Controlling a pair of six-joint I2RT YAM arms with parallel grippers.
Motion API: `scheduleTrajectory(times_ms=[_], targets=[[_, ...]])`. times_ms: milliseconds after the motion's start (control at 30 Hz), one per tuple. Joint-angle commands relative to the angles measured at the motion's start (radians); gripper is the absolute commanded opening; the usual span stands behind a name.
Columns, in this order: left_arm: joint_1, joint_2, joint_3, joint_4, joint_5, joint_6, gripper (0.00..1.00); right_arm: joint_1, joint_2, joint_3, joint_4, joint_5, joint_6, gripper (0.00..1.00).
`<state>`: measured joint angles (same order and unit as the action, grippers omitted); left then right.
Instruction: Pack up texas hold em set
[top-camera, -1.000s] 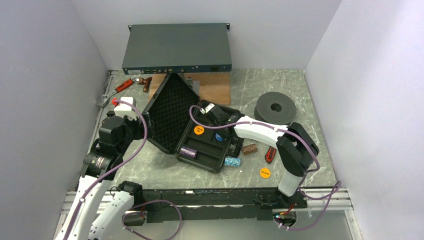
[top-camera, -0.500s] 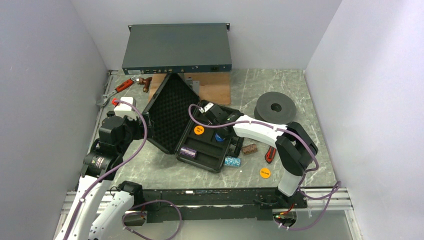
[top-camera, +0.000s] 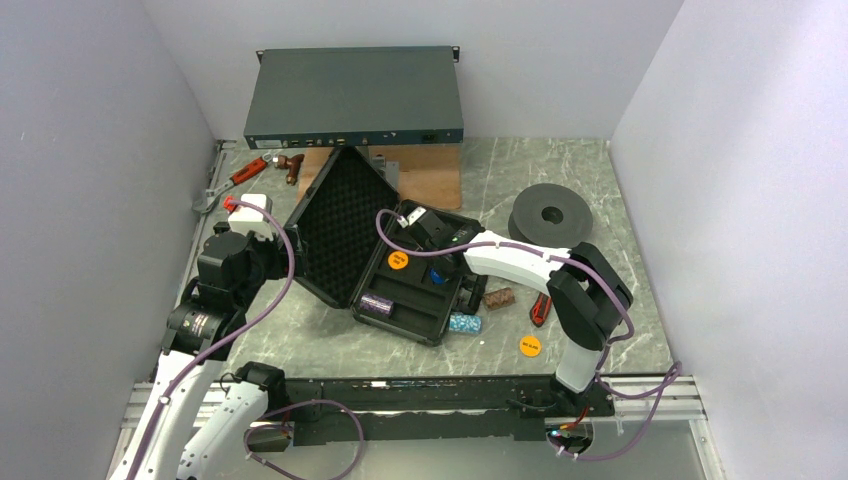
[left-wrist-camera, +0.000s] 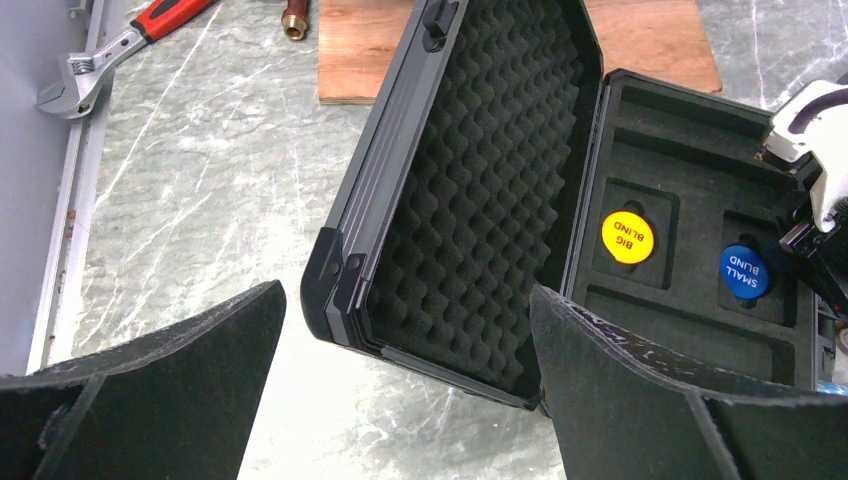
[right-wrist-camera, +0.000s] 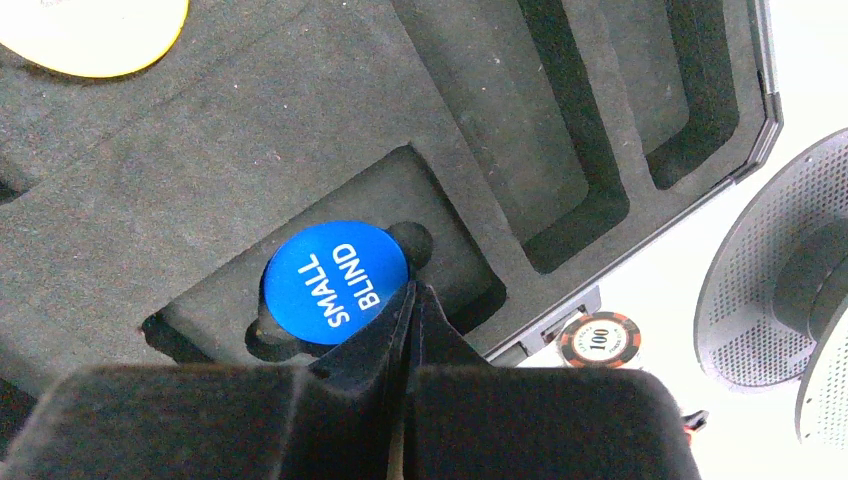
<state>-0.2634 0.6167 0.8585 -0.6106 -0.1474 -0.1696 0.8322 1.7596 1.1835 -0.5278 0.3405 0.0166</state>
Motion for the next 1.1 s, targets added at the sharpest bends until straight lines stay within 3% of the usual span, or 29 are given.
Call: scheduleTrajectory(times_ms=[0, 100, 267, 1067], targets=[[-0.004, -0.009, 0.005, 0.017, -0.010, 0.008, 0.99, 0.005, -0.019, 0.038, -0.015, 0.015, 0.027, 0.00], [-0.004, -0.011, 0.005, 0.018, -0.009, 0.008, 0.99, 0.005, -0.037, 0.046, -0.022, 0.009, 0.031, 0.00], [-0.004, -0.010, 0.005, 0.017, -0.010, 0.007, 0.99, 0.005, -0.076, 0.048, -0.023, -0.012, 0.034, 0.10], [-0.004, -0.011, 0.004, 0.020, -0.009, 0.009, 0.99, 0.006, -0.217, 0.030, -0.041, -0.036, 0.098, 0.20]])
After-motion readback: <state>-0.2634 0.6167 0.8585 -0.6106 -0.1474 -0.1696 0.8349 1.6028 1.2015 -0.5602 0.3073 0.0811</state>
